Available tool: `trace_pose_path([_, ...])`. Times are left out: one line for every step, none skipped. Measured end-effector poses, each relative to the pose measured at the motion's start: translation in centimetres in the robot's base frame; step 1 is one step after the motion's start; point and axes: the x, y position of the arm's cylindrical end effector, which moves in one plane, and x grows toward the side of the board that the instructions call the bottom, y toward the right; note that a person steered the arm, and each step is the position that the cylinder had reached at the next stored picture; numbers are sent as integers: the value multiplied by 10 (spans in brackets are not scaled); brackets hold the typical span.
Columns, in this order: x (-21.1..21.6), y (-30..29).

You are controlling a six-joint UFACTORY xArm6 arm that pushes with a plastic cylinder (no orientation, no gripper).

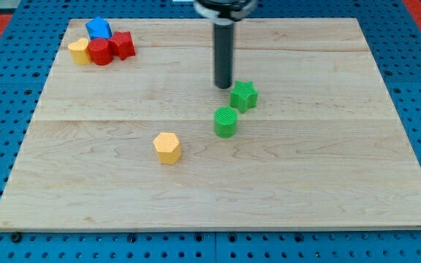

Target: Separate the yellow heart from the group of blocks

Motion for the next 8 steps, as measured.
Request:
trace_pose_path([13,42])
trace_pose_path([14,53])
trace_pose_path([13,99])
trace_pose_path([7,140])
trace_pose_path([-28,121])
trace_pose_path([-67,58])
trace_pose_path([-103,-20])
trace_pose_path([-137,-95])
